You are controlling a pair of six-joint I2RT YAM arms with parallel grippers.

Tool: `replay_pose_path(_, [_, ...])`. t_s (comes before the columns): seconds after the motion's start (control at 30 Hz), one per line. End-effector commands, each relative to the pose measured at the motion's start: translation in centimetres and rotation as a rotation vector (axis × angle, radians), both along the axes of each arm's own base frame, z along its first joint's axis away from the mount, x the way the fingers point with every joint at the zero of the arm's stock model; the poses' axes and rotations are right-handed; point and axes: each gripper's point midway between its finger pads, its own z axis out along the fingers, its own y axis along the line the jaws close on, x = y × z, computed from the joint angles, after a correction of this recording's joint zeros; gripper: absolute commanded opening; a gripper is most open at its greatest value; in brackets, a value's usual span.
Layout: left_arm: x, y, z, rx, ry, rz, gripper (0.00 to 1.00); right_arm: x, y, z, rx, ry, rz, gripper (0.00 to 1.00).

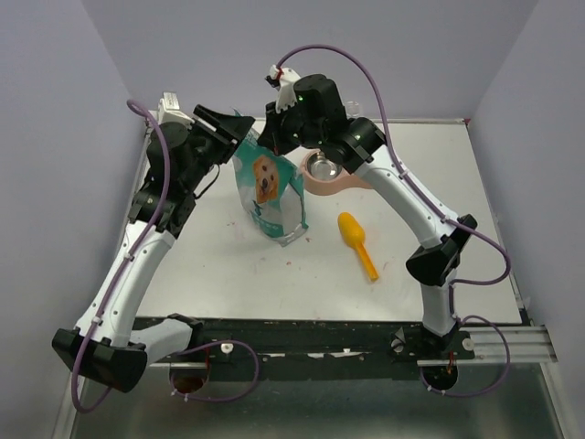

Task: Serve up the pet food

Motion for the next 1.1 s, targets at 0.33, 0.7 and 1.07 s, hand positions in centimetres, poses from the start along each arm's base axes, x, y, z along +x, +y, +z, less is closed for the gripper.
replay_pose_path(0.33, [0.3, -0.3, -7.2, -0.06, 0.441, 0.045, 0.51, 0.0, -0.5, 0.6, -0.071, -0.148, -0.087, 0.01])
replay_pose_path(0.7, [1.5, -0.7, -8.0, -0.053, 0.461, 0.045, 0.27, -0.4, -0.3, 1.3, -0.038, -0.137, -0.08, 0.01])
replay_pose_path(1.07, [0.3, 0.6, -6.3, -0.043, 0.345, 0.069, 0.59, -0.2, -0.5, 1.0, -0.048, -0.134, -0.094, 0.01])
